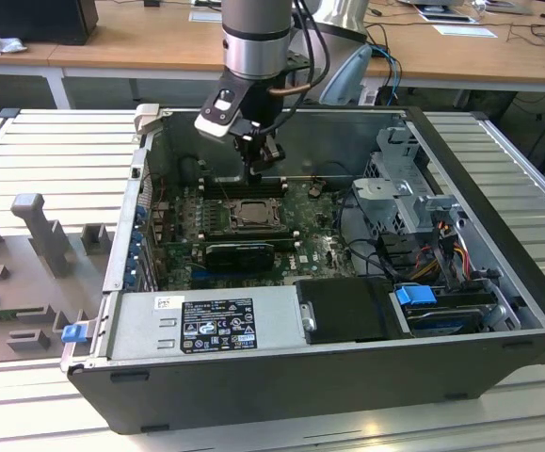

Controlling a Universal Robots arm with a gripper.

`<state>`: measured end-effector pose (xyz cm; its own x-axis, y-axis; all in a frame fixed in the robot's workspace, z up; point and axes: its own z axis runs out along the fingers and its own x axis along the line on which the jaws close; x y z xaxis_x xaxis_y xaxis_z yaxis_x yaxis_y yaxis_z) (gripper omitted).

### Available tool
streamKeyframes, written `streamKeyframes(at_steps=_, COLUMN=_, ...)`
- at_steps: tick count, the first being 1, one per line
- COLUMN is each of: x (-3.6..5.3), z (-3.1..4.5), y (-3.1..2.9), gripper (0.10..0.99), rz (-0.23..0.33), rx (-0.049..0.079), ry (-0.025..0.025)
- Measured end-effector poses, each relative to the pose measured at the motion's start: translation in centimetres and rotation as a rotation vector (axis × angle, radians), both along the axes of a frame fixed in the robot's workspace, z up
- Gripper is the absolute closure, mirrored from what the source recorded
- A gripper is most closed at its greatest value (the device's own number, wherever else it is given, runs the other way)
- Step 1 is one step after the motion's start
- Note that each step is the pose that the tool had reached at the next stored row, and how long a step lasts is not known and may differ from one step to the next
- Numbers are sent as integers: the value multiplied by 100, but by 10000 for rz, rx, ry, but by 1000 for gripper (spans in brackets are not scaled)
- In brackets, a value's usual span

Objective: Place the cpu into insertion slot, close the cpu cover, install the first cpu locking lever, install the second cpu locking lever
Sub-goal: 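Install the first cpu locking lever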

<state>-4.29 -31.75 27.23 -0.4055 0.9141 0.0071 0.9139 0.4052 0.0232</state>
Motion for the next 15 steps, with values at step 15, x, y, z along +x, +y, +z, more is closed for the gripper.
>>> streamKeyframes(at_steps=15, x=2, z=-3, y=0, gripper=980, rz=2654, rx=0, ry=0)
